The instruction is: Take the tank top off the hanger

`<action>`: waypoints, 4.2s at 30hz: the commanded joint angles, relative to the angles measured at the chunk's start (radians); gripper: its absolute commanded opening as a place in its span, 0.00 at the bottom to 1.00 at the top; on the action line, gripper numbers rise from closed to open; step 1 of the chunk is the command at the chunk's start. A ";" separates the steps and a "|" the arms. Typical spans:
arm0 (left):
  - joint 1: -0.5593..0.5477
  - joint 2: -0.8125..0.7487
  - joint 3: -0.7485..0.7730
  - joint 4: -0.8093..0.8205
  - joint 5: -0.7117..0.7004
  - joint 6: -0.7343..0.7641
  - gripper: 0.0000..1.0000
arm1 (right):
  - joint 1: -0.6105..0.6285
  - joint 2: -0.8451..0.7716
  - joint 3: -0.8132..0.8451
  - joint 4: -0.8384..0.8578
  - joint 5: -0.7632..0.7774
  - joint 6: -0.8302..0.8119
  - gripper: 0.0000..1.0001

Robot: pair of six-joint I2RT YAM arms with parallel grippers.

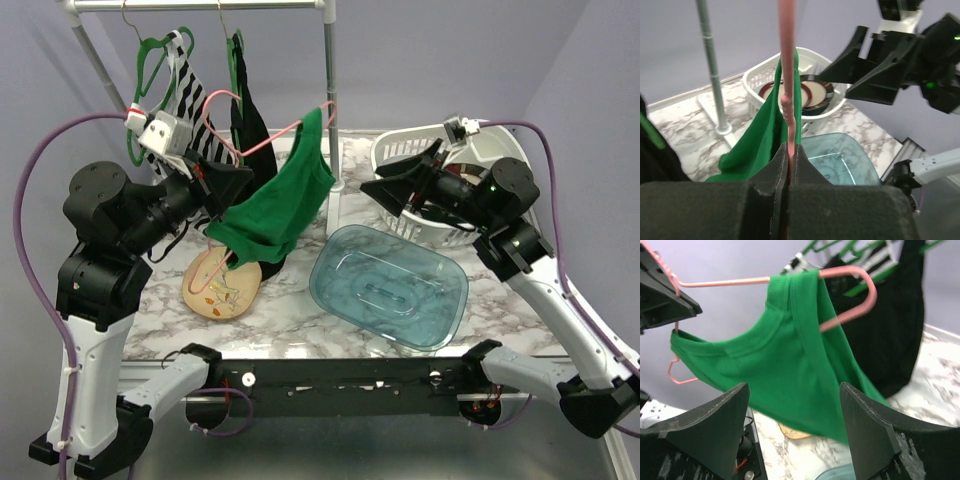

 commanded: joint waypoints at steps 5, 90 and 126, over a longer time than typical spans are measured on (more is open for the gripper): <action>-0.001 -0.042 -0.074 0.166 0.143 -0.061 0.00 | 0.039 0.145 0.014 0.272 -0.222 -0.014 0.79; -0.015 -0.226 -0.390 0.746 -0.420 -0.118 0.00 | 0.197 0.288 -0.095 0.375 -0.328 0.334 0.01; -0.021 -0.519 -0.777 0.531 -0.737 -0.034 0.00 | 0.215 0.312 0.916 -0.188 0.271 -0.017 0.01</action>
